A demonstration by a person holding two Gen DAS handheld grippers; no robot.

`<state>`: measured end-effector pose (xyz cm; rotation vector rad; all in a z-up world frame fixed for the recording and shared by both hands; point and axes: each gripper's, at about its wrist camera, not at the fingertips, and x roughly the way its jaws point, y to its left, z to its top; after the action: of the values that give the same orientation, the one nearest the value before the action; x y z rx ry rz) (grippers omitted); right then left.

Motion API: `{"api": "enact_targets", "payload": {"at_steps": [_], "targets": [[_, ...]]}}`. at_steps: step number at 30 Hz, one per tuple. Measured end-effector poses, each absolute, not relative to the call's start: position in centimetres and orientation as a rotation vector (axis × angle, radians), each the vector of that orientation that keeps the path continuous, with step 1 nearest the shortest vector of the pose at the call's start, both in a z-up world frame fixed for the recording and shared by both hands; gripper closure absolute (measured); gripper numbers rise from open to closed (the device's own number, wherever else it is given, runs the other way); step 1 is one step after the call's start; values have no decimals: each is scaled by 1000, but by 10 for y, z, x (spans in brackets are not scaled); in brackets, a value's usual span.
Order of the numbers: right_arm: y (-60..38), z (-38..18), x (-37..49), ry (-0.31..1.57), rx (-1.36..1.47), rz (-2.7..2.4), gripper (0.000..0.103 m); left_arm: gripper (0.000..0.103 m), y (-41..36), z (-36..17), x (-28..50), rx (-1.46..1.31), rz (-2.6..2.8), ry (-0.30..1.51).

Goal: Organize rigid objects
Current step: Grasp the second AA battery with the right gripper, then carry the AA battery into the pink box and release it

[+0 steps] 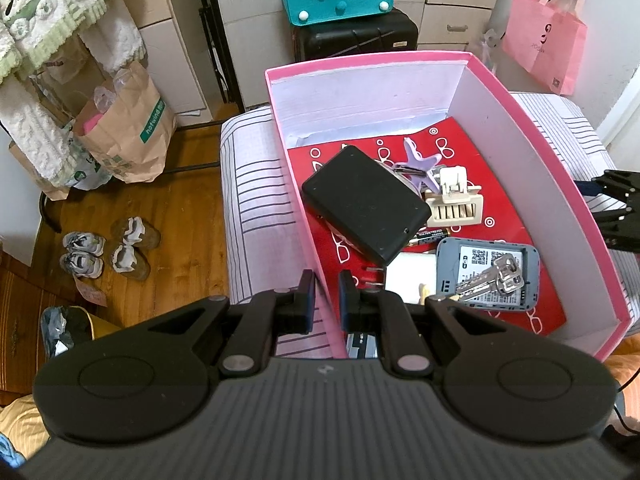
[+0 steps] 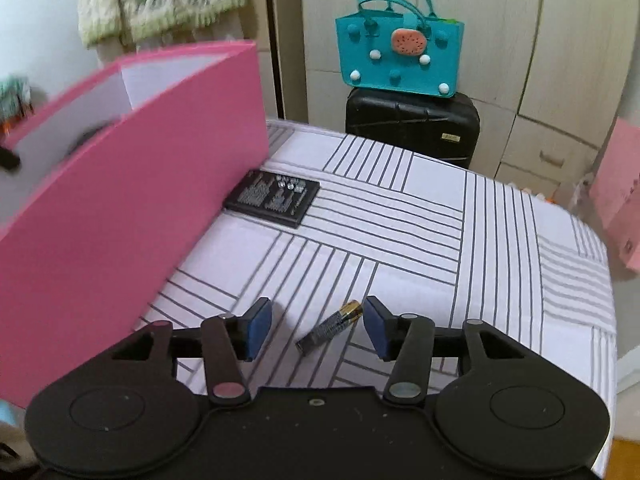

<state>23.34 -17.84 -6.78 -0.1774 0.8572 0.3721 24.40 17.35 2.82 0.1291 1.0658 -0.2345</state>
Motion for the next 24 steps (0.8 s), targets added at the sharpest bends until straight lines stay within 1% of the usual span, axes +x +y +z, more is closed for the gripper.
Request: {"api": "enact_targets", "payload": {"at_steps": [1,2,5,15,16,17,18,20,24], "targets": [[-177,-67,233,844,-195,377,56,92,173,28,244,130,-235,1066],[-175,-67,233,841,-209,381,57,92,173,28,244,131,-234,1064],[-175,-65,232,847,-211,389,71,92,175,28,244,128,-234,1057],[-184,-66,230,857,-152,363,71,92,176,28,244,126,-242,1057],[-184,-66,231,861,-154,370,84,92,176,28,244,124,-243,1055],[-183,-65,232,866,-147,379,93,92,176,28,244,122,-242,1054],[-183,-63,232,869,-140,361,93,92,176,28,244,119,-241,1053],[-177,-49,223,816,-173,305,92,92,176,27,243,117,-240,1054],[-160,7,196,653,-121,438,92,92,175,24,244,120,-236,1061]]}}
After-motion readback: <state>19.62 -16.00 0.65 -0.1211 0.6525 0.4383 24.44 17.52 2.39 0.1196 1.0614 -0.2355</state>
